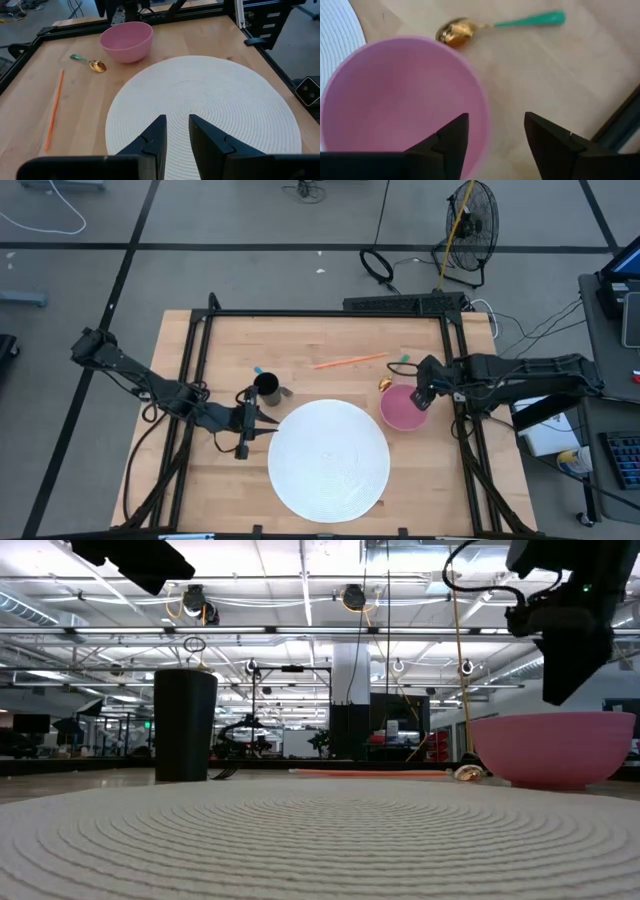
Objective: Pick & Place Utensil
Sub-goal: Put the pink bowl on the white table mat
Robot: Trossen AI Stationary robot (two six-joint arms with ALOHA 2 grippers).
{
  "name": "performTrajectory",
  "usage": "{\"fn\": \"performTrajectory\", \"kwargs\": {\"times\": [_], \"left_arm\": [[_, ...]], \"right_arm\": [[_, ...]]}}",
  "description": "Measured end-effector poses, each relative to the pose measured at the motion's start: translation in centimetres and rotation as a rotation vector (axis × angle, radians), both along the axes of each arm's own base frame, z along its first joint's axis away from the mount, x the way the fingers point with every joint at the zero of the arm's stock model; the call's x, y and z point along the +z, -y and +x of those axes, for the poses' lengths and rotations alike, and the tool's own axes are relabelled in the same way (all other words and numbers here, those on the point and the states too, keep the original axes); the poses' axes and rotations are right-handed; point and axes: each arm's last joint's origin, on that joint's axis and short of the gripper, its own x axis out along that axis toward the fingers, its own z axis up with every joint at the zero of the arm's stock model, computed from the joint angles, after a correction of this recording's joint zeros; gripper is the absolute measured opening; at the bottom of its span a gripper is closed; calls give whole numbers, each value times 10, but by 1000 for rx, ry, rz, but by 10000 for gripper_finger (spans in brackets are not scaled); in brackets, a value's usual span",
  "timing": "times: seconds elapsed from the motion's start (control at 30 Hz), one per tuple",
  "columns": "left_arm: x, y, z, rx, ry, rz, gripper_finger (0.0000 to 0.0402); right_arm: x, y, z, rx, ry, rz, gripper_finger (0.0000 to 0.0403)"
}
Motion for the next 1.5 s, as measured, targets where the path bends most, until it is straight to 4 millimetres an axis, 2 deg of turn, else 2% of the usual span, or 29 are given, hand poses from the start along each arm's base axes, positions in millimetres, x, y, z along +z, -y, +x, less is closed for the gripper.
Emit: {"fn": "performTrajectory", "kwargs": {"times": [0.2,0.4,1.0,1.17,1.37,1.5], "left_arm": [[0,0,0,-1,-1,0,88],[0,0,0,-3,-1,3,88],[0,0,0,-8,1,22,88],[0,0,0,-9,1,24,88],[0,0,0,-9,1,24,88],[0,0,0,-9,1,26,88]], "right_arm": [[-15,-1,-4,-75,-32,25,194],[-26,-3,-3,-50,-20,106,181],[-33,-3,0,-69,-57,132,122],[-36,-4,3,-37,-85,147,87],[-36,-4,3,-17,-92,140,17],[-36,-4,3,-8,-92,141,10]]}}
